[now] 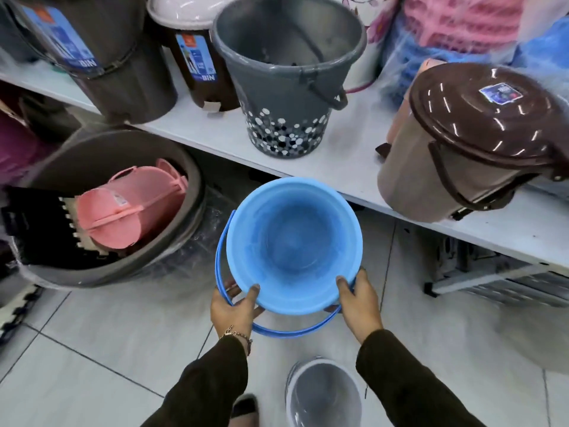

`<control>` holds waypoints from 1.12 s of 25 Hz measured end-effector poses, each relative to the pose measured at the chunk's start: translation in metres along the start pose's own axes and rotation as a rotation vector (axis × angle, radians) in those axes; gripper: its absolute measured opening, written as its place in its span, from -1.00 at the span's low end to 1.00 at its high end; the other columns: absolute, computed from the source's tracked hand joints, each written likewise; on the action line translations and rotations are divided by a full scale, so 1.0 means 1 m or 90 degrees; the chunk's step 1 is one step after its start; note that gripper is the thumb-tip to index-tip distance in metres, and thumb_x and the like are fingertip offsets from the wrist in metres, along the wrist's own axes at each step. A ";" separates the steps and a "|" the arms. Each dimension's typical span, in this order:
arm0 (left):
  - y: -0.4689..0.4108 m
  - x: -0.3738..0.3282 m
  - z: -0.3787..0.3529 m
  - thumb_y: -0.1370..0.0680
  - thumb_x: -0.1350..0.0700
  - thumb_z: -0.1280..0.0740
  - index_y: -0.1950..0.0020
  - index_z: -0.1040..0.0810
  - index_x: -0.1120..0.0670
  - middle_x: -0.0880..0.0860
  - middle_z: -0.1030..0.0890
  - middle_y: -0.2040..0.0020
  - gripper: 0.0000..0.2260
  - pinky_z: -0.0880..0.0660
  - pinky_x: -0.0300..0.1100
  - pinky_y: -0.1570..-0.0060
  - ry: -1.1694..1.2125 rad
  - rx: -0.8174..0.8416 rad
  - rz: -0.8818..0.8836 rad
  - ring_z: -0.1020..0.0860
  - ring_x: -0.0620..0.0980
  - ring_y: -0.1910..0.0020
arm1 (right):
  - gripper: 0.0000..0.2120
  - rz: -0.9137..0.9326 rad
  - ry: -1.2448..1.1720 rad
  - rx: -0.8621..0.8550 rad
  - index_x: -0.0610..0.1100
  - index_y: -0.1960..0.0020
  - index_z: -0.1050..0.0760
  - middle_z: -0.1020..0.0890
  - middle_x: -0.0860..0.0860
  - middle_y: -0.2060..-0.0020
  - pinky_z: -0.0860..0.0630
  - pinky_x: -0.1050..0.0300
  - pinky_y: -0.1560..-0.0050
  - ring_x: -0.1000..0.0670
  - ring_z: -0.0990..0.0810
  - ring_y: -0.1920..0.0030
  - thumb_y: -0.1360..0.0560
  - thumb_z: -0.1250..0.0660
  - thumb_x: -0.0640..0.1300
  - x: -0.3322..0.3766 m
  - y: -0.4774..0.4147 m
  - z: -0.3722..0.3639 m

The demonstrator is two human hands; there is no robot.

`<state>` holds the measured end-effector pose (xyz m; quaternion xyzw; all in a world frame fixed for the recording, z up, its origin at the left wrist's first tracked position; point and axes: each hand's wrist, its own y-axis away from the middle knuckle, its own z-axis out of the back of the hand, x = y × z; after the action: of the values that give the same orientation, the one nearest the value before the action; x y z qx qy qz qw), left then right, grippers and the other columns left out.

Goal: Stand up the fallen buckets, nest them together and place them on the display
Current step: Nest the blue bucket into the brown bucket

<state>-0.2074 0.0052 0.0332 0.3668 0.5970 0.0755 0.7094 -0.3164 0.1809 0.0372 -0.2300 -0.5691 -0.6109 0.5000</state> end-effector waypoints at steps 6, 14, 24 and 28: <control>-0.126 0.021 0.007 -0.44 0.36 -0.46 -0.02 -0.52 0.09 0.18 -0.67 0.02 -0.73 -0.67 -0.09 0.35 -0.045 -0.009 0.072 -0.67 0.10 0.15 | -0.57 -0.055 -0.024 -0.099 -0.11 -0.26 -0.43 -0.57 -0.03 -0.06 -0.68 -0.20 0.09 -0.18 -0.65 -0.06 -0.45 -0.43 -0.34 -0.047 -0.067 -0.091; -0.220 0.080 0.009 -0.36 0.28 -0.52 0.10 -0.49 0.05 0.16 -0.69 0.01 -0.73 -0.67 0.12 0.12 -0.243 -0.030 0.128 -0.68 0.20 0.10 | -0.56 -0.139 0.072 -0.110 -0.18 -0.31 -0.44 -0.60 -0.09 -0.08 -0.58 -0.12 -0.17 -0.14 -0.62 -0.06 -0.46 -0.41 -0.34 -0.120 -0.111 -0.131; -0.164 0.082 0.038 -0.40 0.01 -0.52 -0.56 -0.10 0.11 0.23 -0.26 -0.52 -0.13 -0.39 0.11 -0.37 -0.507 0.048 0.076 -0.35 0.26 -0.43 | -0.53 -0.087 0.199 -0.038 -0.10 -0.46 -0.32 -0.40 -0.09 -0.45 -0.32 0.04 -0.42 -0.12 -0.38 -0.44 -0.57 -0.30 -0.15 -0.133 -0.052 -0.082; -0.099 0.129 0.059 -0.43 -0.02 -0.48 -0.53 -0.19 0.10 0.18 -0.29 -0.52 -0.23 -0.41 -0.04 -0.30 -0.495 0.094 0.124 -0.37 0.20 -0.44 | -0.50 -0.164 0.267 -0.033 -0.15 -0.46 -0.31 -0.38 -0.18 -0.43 -0.31 0.06 -0.38 -0.18 -0.40 -0.41 -0.55 -0.32 -0.15 -0.186 0.005 -0.029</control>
<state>-0.1510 -0.0216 -0.1286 0.4725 0.2505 -0.0450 0.8438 -0.2307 0.2192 -0.1259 -0.0368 -0.4615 -0.7184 0.5191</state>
